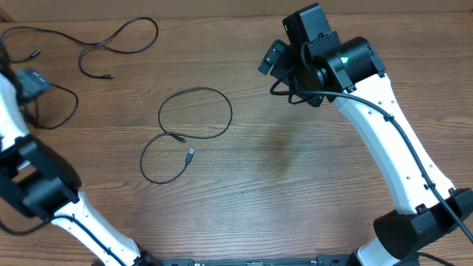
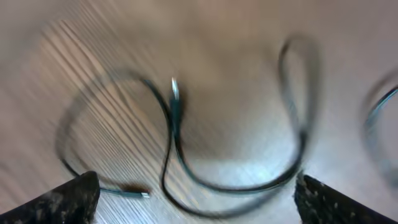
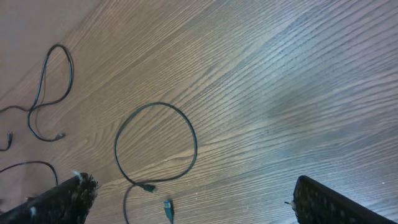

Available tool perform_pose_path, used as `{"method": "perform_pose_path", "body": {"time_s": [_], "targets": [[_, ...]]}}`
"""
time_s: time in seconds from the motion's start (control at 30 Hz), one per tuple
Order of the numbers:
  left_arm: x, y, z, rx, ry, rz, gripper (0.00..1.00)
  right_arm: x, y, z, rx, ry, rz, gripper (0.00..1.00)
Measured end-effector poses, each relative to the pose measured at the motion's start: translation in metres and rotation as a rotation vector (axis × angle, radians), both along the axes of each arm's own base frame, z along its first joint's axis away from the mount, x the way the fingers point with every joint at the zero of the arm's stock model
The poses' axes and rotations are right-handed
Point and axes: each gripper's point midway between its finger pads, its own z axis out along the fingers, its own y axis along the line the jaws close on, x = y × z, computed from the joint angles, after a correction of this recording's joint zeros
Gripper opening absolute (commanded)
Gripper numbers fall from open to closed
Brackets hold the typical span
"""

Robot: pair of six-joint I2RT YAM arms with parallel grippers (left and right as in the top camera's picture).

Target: Untangle cables

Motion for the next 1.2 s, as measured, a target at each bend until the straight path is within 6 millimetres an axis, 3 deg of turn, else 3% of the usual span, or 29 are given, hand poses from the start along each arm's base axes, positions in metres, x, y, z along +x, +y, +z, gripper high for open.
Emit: {"method": "perform_pose_path", "body": {"time_s": [0.07, 0.17, 0.27, 0.37, 0.43, 0.6, 0.83, 1.2], "targets": [[0.009, 0.005, 0.044, 0.044, -0.124, 0.012, 1.00, 0.000, 0.000, 0.000, 0.000, -0.002, 0.000, 1.00], [0.025, -0.008, 0.095, 0.035, -0.291, -0.036, 0.97, 0.000, 0.000, 0.000, 0.000, -0.002, 0.000, 1.00], [0.036, -0.025, 0.117, -0.020, -0.382, -0.100, 0.90, 0.000, 0.000, 0.000, 0.000, -0.001, 0.000, 1.00], [0.044, -0.039, 0.108, -0.070, -0.383, -0.143, 0.79, -0.001, -0.001, -0.001, -0.003, 0.004, 0.000, 1.00], [0.052, -0.047, 0.093, -0.096, -0.362, -0.183, 0.65, -0.001, -0.001, -0.001, -0.004, 0.007, 0.000, 1.00], [0.059, -0.055, 0.056, -0.120, -0.278, -0.241, 0.51, -0.002, -0.001, -0.001, -0.004, 0.008, 0.000, 1.00], [0.048, -0.042, 0.003, -0.091, -0.114, -0.193, 0.50, -0.002, -0.001, -0.001, -0.004, 0.008, 0.000, 1.00], [0.039, -0.030, -0.005, -0.024, -0.034, -0.202, 0.50, -0.002, -0.001, -0.001, -0.004, 0.007, 0.000, 1.00]]}}
